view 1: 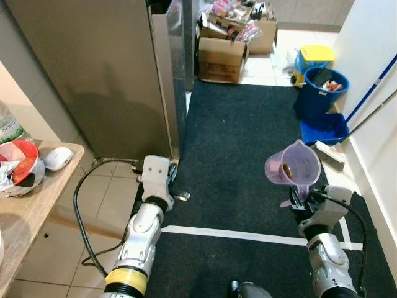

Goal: Restocking fridge

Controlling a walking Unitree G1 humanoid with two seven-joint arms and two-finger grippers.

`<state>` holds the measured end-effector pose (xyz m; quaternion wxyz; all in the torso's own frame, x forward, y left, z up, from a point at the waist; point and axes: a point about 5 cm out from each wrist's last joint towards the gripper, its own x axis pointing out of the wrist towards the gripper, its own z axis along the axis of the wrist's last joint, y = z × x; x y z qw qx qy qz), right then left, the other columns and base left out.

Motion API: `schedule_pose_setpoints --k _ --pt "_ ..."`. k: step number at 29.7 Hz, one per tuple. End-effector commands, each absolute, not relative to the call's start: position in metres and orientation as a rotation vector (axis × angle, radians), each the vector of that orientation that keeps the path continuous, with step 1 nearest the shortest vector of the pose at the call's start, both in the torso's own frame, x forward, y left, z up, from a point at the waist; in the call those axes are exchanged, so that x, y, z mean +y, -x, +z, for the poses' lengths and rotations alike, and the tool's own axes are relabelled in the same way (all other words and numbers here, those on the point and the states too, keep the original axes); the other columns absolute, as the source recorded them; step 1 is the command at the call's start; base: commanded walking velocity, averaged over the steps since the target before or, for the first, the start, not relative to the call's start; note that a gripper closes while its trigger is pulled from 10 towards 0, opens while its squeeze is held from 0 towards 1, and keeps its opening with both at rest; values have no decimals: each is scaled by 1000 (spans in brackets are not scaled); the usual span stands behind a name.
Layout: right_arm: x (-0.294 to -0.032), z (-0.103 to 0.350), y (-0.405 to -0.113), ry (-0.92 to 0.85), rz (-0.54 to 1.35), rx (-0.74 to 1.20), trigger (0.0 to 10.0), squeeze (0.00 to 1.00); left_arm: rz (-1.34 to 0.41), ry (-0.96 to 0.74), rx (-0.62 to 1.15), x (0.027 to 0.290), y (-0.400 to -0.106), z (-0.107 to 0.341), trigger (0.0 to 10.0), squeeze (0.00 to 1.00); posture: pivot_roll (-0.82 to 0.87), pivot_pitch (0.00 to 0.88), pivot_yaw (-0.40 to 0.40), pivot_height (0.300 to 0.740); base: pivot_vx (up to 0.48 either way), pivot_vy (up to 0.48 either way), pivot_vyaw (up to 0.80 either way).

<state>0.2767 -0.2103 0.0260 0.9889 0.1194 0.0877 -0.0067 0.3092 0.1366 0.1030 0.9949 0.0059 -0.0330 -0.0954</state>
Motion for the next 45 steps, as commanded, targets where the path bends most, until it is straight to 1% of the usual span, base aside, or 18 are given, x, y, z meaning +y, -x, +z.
schedule_pose_setpoints --k 1,4,10,20,23,45 --pt "-217 31 -278 -242 -36 156 10000 0 -167 19 -91 138 -314 114 10000 0 -46 112 -30 740 0 0 0" --pt "-219 38 -280 -237 -34 131 10000 0 -151 -2 -88 143 -319 119 10000 0 -51 108 -23 740 0 0 0" --pt "-218 41 -282 -244 -35 115 10000 0 -134 -28 -59 148 -318 113 10000 0 -57 105 -21 740 0 0 0" --pt "-215 39 -279 -252 -22 126 10000 0 -186 -21 -55 141 -314 112 10000 0 -57 111 -24 740 0 0 0" --pt "-215 39 -279 -250 -23 130 10000 0 -201 -30 -60 139 -314 112 10000 0 -58 112 -24 740 240 0 0" --pt "-222 33 -275 -239 -49 165 10000 0 -220 -34 -62 135 -314 113 10000 0 -59 115 -23 740 461 0 0"
